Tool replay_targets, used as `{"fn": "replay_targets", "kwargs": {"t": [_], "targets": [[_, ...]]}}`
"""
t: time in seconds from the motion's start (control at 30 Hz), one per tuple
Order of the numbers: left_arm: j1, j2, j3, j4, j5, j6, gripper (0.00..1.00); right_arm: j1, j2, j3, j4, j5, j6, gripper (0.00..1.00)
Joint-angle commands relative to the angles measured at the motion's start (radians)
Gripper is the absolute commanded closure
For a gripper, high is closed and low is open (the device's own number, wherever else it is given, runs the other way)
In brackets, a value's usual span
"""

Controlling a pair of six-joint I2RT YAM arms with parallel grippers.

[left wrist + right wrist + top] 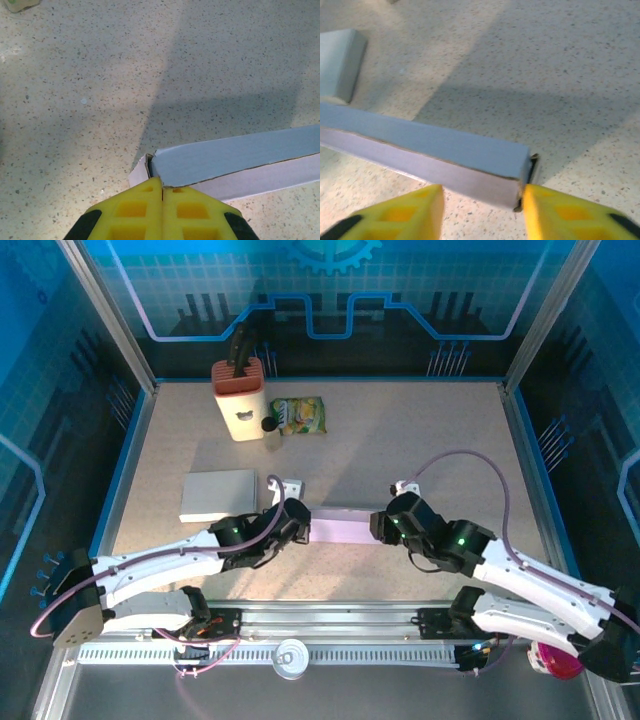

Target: Fold the paper box

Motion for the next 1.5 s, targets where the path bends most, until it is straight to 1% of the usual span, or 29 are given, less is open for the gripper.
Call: {"fn": "replay_targets", "kwargs": {"t": [0.0, 0.1, 0.2, 0.3, 0.4, 0.5, 0.6, 0.7, 0.77, 0.83, 0.97, 1.07, 1.2, 1.27, 1.33, 1.4, 1.47], "targets": [[-0.024, 0.021, -0.036, -0.051, 0.017, -0.046, 0.99, 0.018, -0.069, -0.005, -0.015, -0.073, 0.127, 0.46], [-0.035, 0.019, -0.03, -0.061, -0.006, -0.054, 0.99, 0.011, -0.117, 0.003, -0.02, -0.096, 0.216, 0.37], [-0.043, 0.017, -0.027, -0.069, -0.018, -0.061, 0.98, -0.022, -0.156, 0.012, -0.072, -0.126, 0.37, 0.29], [-0.047, 0.022, -0.031, -0.064, -0.022, -0.067, 0.98, -0.076, -0.214, -0.016, -0.074, -0.192, 0.54, 0.25], [-0.054, 0.029, -0.03, -0.06, -0.028, -0.072, 0.99, -0.132, -0.285, -0.066, -0.025, -0.263, 0.686, 0.23], [-0.065, 0.03, -0.028, -0.061, -0.038, -0.074, 0.99, -0.191, -0.341, -0.111, 0.041, -0.317, 0.794, 0.22], [-0.069, 0.028, -0.024, -0.067, -0.047, -0.076, 0.99, -0.249, -0.351, -0.174, 0.15, -0.398, 0.904, 0.21], [-0.073, 0.027, -0.022, -0.07, -0.053, -0.077, 0.99, -0.278, -0.313, -0.255, 0.324, -0.47, 0.998, 0.22], [-0.074, 0.029, -0.022, -0.069, -0.055, -0.077, 0.99, -0.294, -0.275, -0.279, 0.401, -0.506, 1.024, 0.22], [-0.076, 0.032, -0.02, -0.069, -0.052, -0.077, 0.98, -0.298, -0.246, -0.284, 0.426, -0.525, 1.038, 0.22], [-0.076, 0.041, -0.01, -0.072, -0.05, -0.073, 0.98, -0.306, -0.255, -0.305, 0.421, -0.496, 1.042, 0.25], [-0.076, 0.042, -0.008, -0.072, -0.052, -0.071, 0.98, -0.336, -0.271, -0.345, 0.439, -0.497, 1.045, 0.32], [-0.075, 0.042, -0.009, -0.071, -0.052, -0.071, 0.98, -0.393, -0.267, -0.384, 0.491, -0.539, 1.04, 0.43], [-0.076, 0.043, -0.009, -0.069, -0.052, -0.072, 0.98, -0.416, -0.26, -0.391, 0.506, -0.561, 1.034, 0.47], [-0.076, 0.042, -0.008, -0.07, -0.052, -0.071, 0.98, -0.426, -0.256, -0.395, 0.515, -0.568, 1.028, 0.5], [-0.076, 0.043, -0.007, -0.067, -0.049, -0.071, 0.98, -0.427, -0.262, -0.397, 0.514, -0.567, 1.021, 0.56], [-0.076, 0.045, -0.006, -0.066, -0.049, -0.073, 0.98, -0.428, -0.27, -0.401, 0.503, -0.559, 1.016, 0.58]]}}
